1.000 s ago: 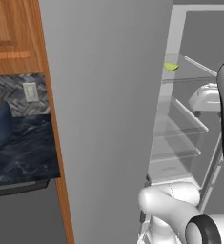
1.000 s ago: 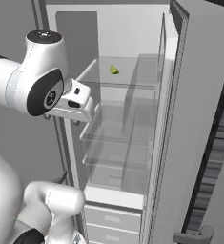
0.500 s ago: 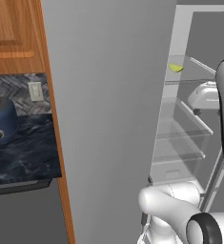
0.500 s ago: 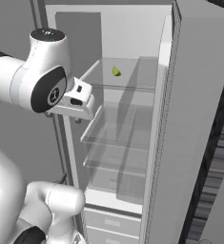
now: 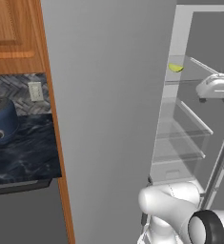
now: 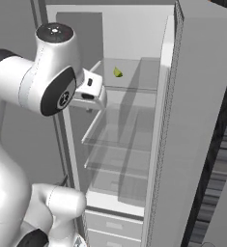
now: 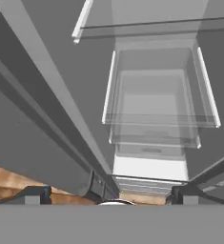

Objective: There is a bowl on the dining counter. Grab a lemon wedge from the fridge and place it in the bowl. Then get the liquor bottle and glass cup from the cabinet and place them next to the bowl.

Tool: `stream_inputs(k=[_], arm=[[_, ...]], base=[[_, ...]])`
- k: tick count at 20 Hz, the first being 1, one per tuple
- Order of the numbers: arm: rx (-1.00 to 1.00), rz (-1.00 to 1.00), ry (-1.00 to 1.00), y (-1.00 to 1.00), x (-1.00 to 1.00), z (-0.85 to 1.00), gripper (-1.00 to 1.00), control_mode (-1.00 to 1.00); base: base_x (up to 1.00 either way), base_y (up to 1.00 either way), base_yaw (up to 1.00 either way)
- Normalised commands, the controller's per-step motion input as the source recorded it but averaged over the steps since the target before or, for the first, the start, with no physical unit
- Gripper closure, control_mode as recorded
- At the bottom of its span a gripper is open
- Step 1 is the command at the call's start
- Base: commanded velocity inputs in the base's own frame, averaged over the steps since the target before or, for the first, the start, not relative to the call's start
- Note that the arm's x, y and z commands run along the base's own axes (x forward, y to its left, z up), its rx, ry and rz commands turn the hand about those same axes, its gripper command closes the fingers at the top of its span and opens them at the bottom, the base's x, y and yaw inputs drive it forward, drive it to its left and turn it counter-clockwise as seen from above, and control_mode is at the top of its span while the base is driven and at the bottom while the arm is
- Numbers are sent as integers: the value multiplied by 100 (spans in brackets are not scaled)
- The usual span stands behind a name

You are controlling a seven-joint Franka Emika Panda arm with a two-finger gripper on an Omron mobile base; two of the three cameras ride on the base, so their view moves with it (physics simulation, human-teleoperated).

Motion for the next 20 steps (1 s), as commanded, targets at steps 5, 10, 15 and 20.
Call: stream_inputs(k=[5, 10, 15, 20], arm=[[0, 0, -17, -6, 55, 29, -100, -100], [0, 0, -11, -15, 63, 21, -100, -100], [0, 1, -6, -20, 66, 4, -100, -100], [0, 4, -3, -5, 63, 0, -100, -100]], base=[[0, 0, 0], [0, 0, 0], [0, 0, 0], [0, 0, 0]])
